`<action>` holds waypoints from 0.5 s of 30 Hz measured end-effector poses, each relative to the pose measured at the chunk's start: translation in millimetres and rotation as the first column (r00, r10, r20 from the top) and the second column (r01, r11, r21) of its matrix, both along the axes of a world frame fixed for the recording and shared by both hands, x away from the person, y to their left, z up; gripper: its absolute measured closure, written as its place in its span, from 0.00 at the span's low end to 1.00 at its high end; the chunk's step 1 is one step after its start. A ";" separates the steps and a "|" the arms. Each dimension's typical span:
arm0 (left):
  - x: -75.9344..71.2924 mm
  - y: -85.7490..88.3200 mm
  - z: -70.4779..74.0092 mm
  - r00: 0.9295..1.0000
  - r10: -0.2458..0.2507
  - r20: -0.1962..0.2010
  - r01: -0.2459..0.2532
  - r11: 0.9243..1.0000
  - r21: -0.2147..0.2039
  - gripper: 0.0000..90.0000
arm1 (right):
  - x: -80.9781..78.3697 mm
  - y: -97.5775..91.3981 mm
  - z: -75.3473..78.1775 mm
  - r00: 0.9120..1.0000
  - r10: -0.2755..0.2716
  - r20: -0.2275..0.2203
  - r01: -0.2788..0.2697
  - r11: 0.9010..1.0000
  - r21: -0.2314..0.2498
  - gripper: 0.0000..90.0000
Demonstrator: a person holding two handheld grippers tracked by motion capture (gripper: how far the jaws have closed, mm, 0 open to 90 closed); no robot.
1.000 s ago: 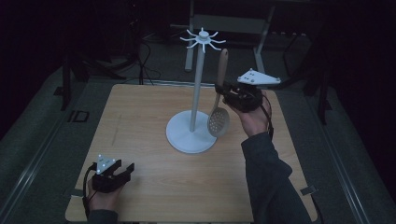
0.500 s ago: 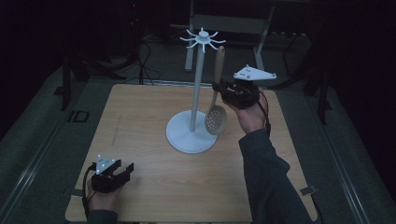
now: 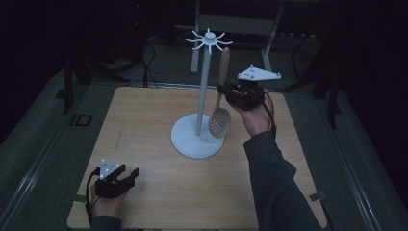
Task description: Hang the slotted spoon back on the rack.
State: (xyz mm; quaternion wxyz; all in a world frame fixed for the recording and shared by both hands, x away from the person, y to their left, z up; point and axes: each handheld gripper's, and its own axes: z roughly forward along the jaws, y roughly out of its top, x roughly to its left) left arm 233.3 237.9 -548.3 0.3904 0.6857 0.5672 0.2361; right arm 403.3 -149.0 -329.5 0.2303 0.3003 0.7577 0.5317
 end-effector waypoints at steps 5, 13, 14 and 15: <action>0.5 -0.3 -0.1 1.000 -0.002 0.000 0.002 1.000 0.002 0.50 | 2.1 3.3 -0.1 1.000 0.001 -0.007 -0.001 1.000 0.001 0.83; 0.9 -0.7 -0.2 1.000 -0.003 0.000 0.003 1.000 0.001 0.50 | 5.4 9.3 0.2 1.000 -0.001 -0.013 0.001 1.000 -0.012 0.83; 0.9 -0.7 -0.3 1.000 -0.003 0.000 0.003 1.000 0.001 0.50 | 6.0 9.9 0.2 1.000 -0.001 -0.015 0.001 1.000 -0.014 0.83; 1.0 -0.8 -0.2 1.000 -0.004 0.000 0.004 1.000 0.002 0.50 | 6.5 10.4 0.3 1.000 -0.003 -0.015 0.003 1.000 -0.016 0.83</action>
